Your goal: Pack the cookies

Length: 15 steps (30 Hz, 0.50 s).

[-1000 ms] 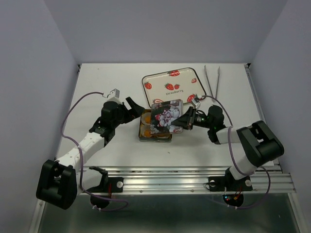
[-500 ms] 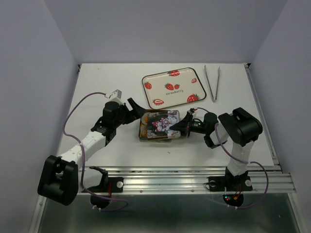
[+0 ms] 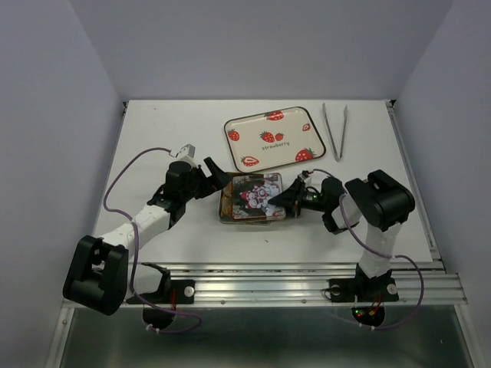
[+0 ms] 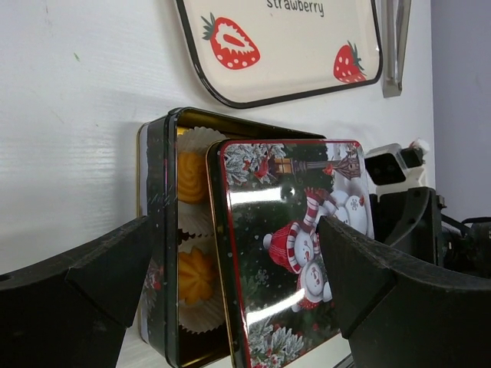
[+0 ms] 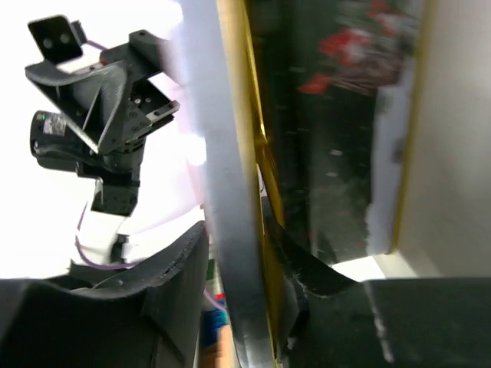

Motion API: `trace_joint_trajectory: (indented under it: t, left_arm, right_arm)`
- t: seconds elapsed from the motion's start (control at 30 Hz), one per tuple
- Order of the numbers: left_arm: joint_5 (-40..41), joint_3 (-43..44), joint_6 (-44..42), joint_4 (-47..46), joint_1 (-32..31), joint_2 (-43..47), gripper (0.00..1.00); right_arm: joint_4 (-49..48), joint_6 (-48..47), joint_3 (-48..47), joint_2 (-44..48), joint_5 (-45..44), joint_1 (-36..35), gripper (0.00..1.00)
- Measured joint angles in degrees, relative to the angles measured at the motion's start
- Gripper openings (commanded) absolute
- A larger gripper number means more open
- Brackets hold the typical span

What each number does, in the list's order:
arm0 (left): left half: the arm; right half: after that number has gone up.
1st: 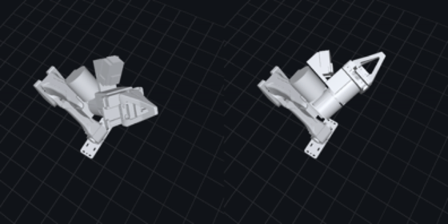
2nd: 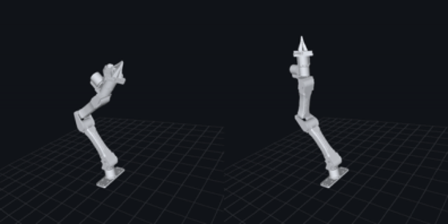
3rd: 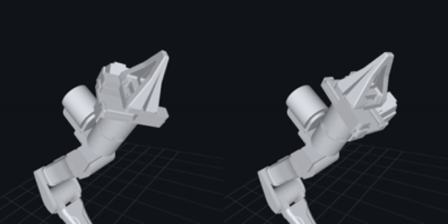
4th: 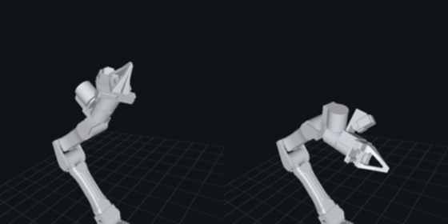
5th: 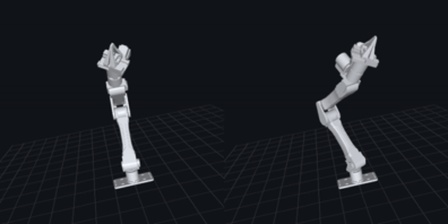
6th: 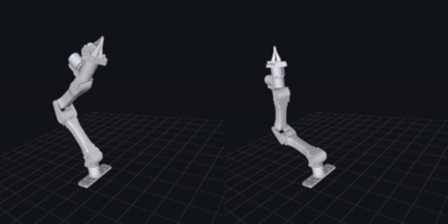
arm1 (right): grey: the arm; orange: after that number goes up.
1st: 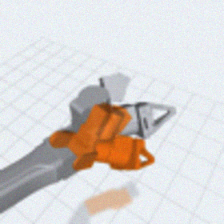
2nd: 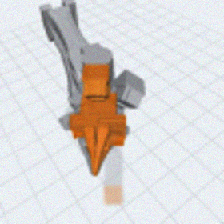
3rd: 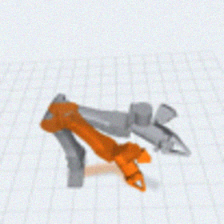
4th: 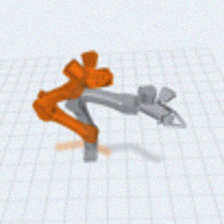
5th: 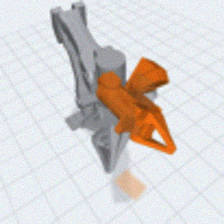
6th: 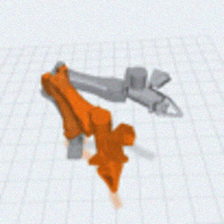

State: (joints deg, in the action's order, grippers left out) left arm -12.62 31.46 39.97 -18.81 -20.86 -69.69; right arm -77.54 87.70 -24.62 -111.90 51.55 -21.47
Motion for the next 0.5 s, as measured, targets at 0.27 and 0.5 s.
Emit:
trace_joint_trajectory:
  t: [0.27, 0.5]
  left_arm:
    - [0.0, 0.0, 0.0, -1.4, 0.0, -2.6, 0.99]
    - [-1.0, -0.5, 0.0, -2.2, 0.0, -6.3, 0.99]
  right_arm:
    - [28.5, -20.7, -5.3, 15.2, -6.6, -0.6, 0.45]
    - [47.0, -31.5, -11.3, 18.0, -11.8, -1.1, 0.47]
